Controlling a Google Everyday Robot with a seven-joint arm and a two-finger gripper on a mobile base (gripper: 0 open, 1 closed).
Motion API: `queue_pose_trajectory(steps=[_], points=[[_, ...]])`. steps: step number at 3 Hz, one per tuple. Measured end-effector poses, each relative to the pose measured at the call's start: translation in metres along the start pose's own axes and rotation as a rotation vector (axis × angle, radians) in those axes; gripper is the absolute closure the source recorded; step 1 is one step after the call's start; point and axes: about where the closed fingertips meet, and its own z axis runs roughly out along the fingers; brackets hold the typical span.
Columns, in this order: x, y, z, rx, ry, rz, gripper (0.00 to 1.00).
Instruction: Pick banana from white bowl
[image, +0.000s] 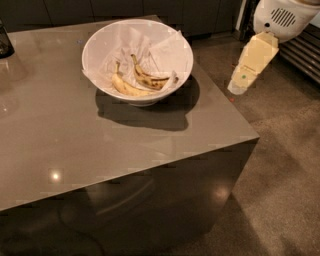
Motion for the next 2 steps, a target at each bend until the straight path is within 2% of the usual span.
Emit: queue_pose_trajectory(steps=[1, 2], points=[[-0.029, -0.014, 0.003, -0.012, -0.017, -0.006, 0.00], [-0.058, -0.026, -0.001, -0.002, -0.041, -0.030, 0.00]])
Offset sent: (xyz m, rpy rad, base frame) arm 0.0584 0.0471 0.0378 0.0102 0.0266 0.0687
